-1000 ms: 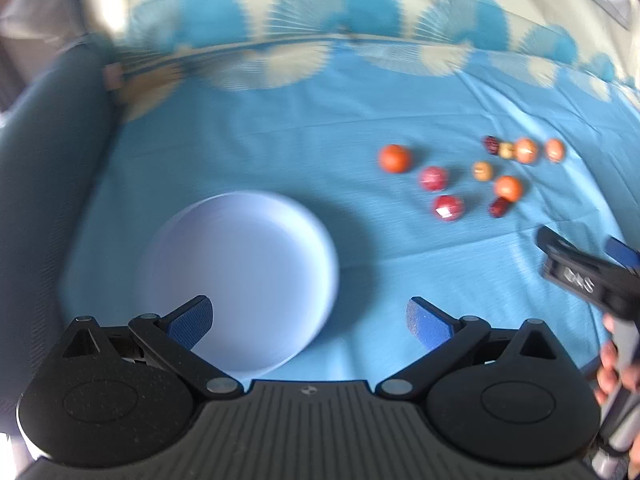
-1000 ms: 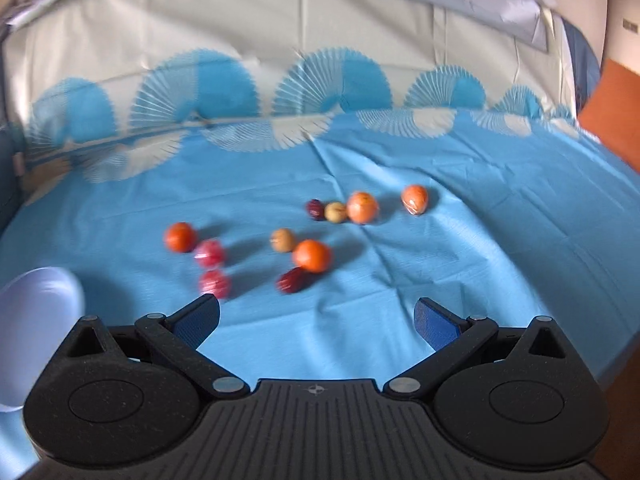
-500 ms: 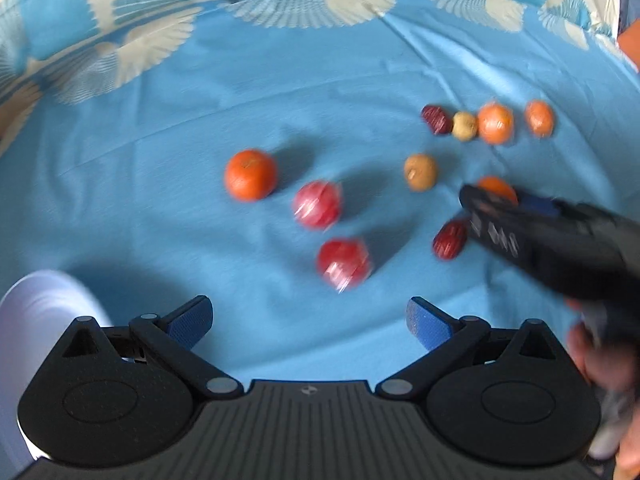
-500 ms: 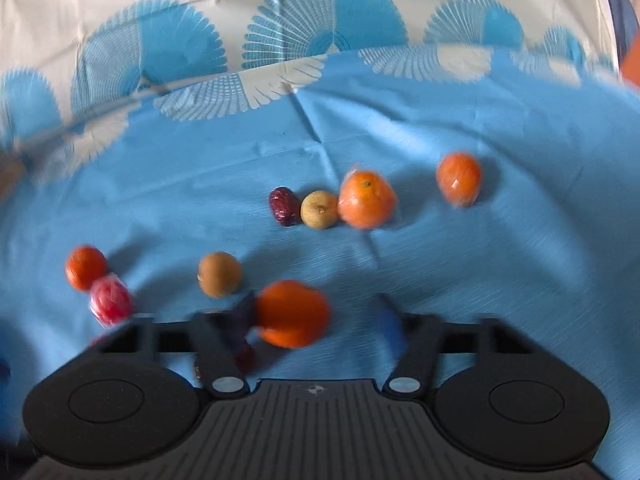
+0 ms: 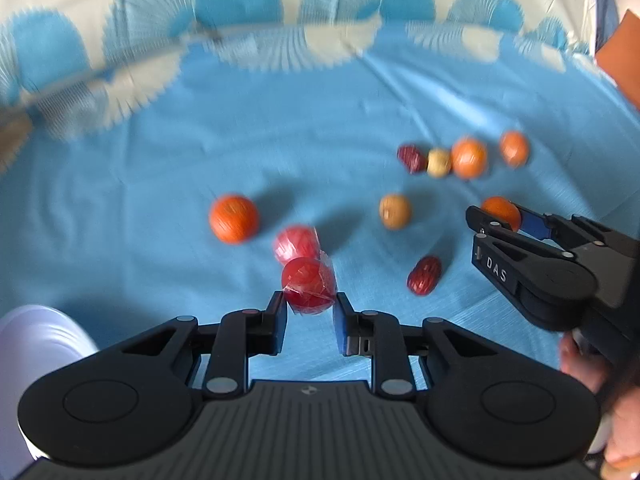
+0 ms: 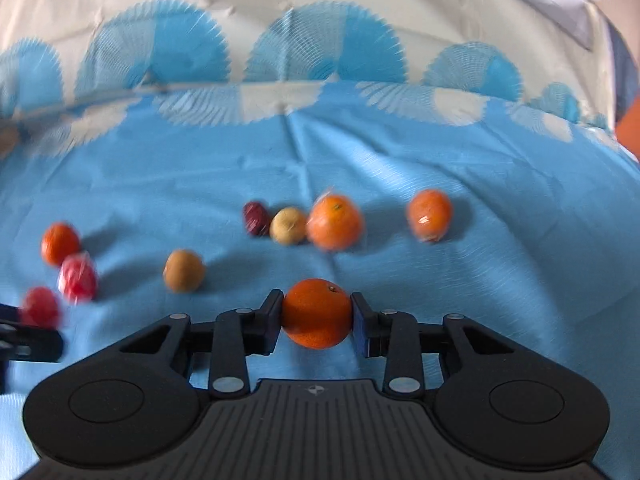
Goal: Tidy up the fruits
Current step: 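Grasp a wrapped red fruit with left tool while right tool grasps a mandarin, then carry both fruits to the plate and open both tools to drop them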
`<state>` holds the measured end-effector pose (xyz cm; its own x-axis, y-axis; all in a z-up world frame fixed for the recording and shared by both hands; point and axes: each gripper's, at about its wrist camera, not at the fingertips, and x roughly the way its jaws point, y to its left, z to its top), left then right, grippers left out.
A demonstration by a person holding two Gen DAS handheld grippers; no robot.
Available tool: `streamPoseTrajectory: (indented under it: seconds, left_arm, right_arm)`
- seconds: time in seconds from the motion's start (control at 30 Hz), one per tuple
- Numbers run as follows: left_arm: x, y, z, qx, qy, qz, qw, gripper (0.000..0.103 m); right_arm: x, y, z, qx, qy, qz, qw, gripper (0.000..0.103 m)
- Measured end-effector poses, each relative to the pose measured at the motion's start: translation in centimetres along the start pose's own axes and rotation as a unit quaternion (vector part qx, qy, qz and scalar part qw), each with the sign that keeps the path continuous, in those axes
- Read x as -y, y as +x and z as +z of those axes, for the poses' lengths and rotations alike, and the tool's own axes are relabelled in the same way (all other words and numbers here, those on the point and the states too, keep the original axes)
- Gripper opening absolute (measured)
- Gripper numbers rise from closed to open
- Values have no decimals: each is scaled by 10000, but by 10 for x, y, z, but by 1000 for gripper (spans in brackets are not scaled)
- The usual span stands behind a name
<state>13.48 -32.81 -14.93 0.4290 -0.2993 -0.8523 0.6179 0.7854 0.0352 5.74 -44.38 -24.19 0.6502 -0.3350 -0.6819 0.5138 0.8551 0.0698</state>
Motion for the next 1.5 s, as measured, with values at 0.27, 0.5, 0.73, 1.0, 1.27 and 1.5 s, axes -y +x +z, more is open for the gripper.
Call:
streamPoseTrajectory:
  seconds: [0.27, 0.5, 0.73, 1.0, 1.27, 1.5]
  left_arm:
    - [-29, -113, -9, 926, -104, 211, 9954, 27]
    - [-65, -201, -36, 1403, -377, 388, 9886, 27]
    - [-98, -297, -96, 1994, -406, 589, 9773, 27]
    - [-135, -353, -158, 2243, -840, 628, 9689, 27]
    - [-171, -379, -188, 2423, -1234, 740, 9595, 27]
    - [-185, -379, -195, 2347, -1375, 804, 9589, 27]
  right_arm:
    - [5, -25, 0, 522, 304, -199, 9980, 37]
    - [-22, -122, 6, 1086, 22, 118, 9940, 37]
    - [-60, -250, -15, 1097, -173, 1155, 9871, 37]
    - [-120, -337, -34, 1004, -363, 1821, 9775, 37]
    - [-166, -385, -28, 1088, -771, 2355, 9627, 37]
    - [-192, -393, -22, 1079, -1014, 2565, 9551, 37]
